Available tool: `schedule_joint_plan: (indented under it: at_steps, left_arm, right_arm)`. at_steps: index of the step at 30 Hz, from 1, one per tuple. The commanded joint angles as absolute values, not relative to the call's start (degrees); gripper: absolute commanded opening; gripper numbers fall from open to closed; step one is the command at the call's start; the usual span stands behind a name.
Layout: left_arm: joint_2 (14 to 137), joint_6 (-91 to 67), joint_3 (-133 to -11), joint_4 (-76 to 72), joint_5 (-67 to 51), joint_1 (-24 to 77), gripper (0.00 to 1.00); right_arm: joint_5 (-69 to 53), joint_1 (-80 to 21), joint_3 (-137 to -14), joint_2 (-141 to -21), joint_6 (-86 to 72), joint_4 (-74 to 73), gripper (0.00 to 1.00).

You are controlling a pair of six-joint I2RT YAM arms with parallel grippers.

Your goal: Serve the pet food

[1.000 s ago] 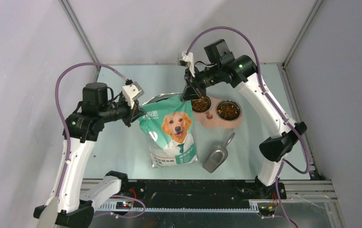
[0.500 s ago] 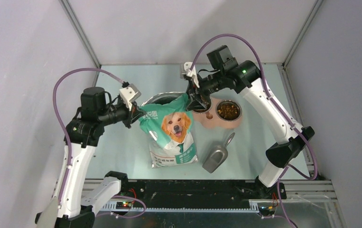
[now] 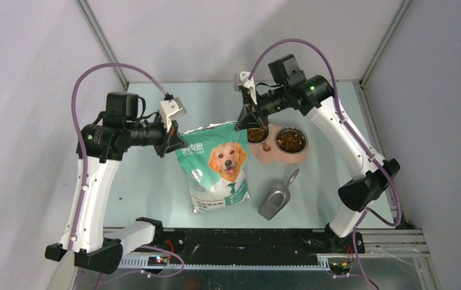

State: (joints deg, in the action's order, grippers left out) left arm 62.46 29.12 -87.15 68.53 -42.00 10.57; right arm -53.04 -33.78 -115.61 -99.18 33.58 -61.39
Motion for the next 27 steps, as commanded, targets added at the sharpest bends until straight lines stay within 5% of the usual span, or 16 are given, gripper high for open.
schedule_joint_plan:
  at_steps: [1, 8, 13, 17, 22, 25, 27]
  left_arm:
    - [62.83, 36.02, -100.14, 68.40, -42.30, 10.51, 0.00]
    - [62.49, 39.51, -98.67, 73.62, -35.68, 19.37, 0.00]
    - [62.03, 38.87, -96.96, 72.83, -34.55, 20.65, 0.00]
    - [61.80, 39.73, -97.09, 72.72, -33.38, 20.65, 0.00]
    - [61.31, 41.75, -96.71, 73.13, -31.00, 20.65, 0.00]
    - [60.40, 42.18, -96.23, 72.67, -28.23, 20.65, 0.00]
    - [59.88, 41.03, -96.09, 71.79, -26.14, 20.65, 0.11]
  right_arm:
    - [-55.17, -29.65, -112.84, -94.94, 34.37, -59.00, 0.00]
    - [-52.82, -33.18, -110.59, -92.56, 41.03, -60.44, 0.01]
    - [-50.98, -36.83, -107.36, -91.09, 43.41, -57.06, 0.41]
    - [-50.01, -39.03, -108.20, -92.66, 44.93, -58.17, 0.48]
    - [-49.84, -39.65, -110.41, -95.45, 43.73, -58.85, 0.46]
    - [-50.50, -39.42, -114.73, -97.87, 41.19, -59.73, 0.26]
    - [-51.14, -39.07, -117.57, -98.97, 38.47, -60.08, 0.08]
